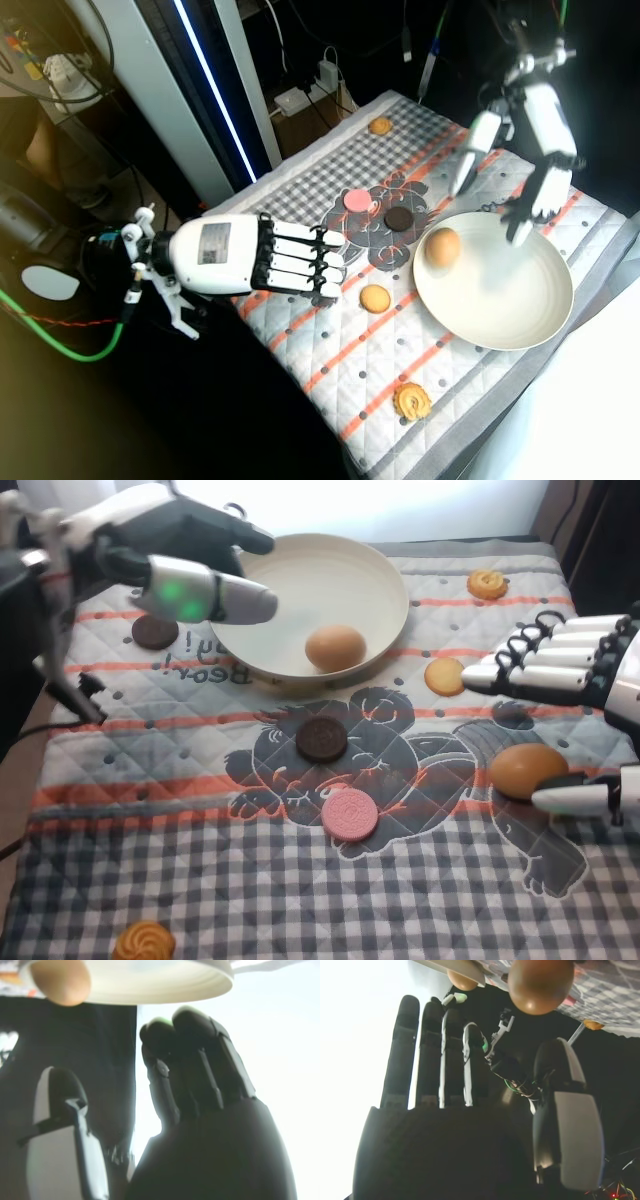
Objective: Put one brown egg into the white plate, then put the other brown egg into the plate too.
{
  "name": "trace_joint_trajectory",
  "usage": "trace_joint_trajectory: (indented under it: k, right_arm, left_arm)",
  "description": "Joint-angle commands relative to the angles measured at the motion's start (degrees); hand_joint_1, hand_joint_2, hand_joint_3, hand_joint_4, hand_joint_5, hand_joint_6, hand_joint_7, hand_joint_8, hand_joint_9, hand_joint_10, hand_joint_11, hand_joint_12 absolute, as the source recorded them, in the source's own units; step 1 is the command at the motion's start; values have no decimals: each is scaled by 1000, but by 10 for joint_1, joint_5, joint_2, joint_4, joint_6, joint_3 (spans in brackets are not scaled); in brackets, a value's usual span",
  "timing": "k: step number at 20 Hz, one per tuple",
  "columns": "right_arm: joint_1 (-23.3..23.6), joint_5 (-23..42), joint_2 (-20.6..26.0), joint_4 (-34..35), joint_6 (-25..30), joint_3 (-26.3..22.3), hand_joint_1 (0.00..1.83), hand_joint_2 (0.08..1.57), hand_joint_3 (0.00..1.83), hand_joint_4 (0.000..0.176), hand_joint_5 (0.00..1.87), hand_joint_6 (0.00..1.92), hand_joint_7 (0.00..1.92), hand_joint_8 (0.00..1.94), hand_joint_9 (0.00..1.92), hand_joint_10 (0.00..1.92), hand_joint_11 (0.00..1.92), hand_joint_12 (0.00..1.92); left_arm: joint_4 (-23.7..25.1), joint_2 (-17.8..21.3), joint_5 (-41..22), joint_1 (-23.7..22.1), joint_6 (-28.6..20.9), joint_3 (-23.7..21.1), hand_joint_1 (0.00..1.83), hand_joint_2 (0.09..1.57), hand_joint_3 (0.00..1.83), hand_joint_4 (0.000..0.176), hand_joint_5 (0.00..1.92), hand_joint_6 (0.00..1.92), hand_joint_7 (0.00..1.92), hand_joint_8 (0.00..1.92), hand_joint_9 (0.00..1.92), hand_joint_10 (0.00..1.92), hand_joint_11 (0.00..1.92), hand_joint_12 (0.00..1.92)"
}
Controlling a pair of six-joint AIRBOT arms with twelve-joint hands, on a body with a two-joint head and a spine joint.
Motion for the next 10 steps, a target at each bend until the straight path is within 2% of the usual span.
trace_joint_trajectory:
  k: [1,2,3,4,5,6,7,8,10]
  right_arm:
    - [7,46,-4,11,2,-2,483,1040,0,67,285,5,408,5,446,4,434,17]
    - [7,34,-9,5,2,0,560,1014,0,64,295,2,448,6,484,8,477,44]
    - [7,26,-12,3,2,1,625,1002,0,60,308,6,463,8,506,13,493,54]
    - [7,19,-16,1,2,4,744,1001,0,23,391,6,580,11,643,25,624,136]
    - [7,12,-19,1,2,6,744,1001,0,23,391,6,580,11,643,25,624,136]
    - [7,8,-22,1,2,8,841,996,1,0,469,20,692,12,784,6,668,385]
    - [7,6,-25,1,2,9,892,997,0,0,519,10,751,6,866,11,645,653]
    - [7,6,-29,2,2,11,928,997,0,0,565,1,793,5,930,24,643,811]
    - [7,5,-32,2,2,13,978,1038,1,0,678,2,907,28,1055,100,745,1026]
  left_arm:
    - [25,11,-116,8,-58,-9,761,943,4,7,648,0,574,1062,601,1461,483,1723]
    - [57,24,-149,27,-124,-20,771,949,2,7,664,4,592,1042,625,1420,499,1662]
    - [86,35,-177,44,-192,-26,765,953,2,32,683,7,607,1054,630,1422,487,1687]
    - [107,44,-204,60,-246,-33,774,942,0,51,735,11,621,1197,641,1544,510,1823]
    - [119,55,-226,76,-279,-43,774,942,0,51,735,11,621,1197,641,1544,510,1823]
    - [122,67,-245,88,-289,-57,785,937,0,37,777,19,624,1244,641,1604,512,1886]
    - [122,75,-259,98,-289,-69,800,932,0,25,797,22,628,1252,653,1633,527,1914]
    - [122,80,-271,105,-289,-77,812,922,0,15,803,16,652,1213,668,1634,543,1920]
    - [122,86,-281,111,-289,-86,837,916,0,3,804,6,693,1069,679,1486,514,1829]
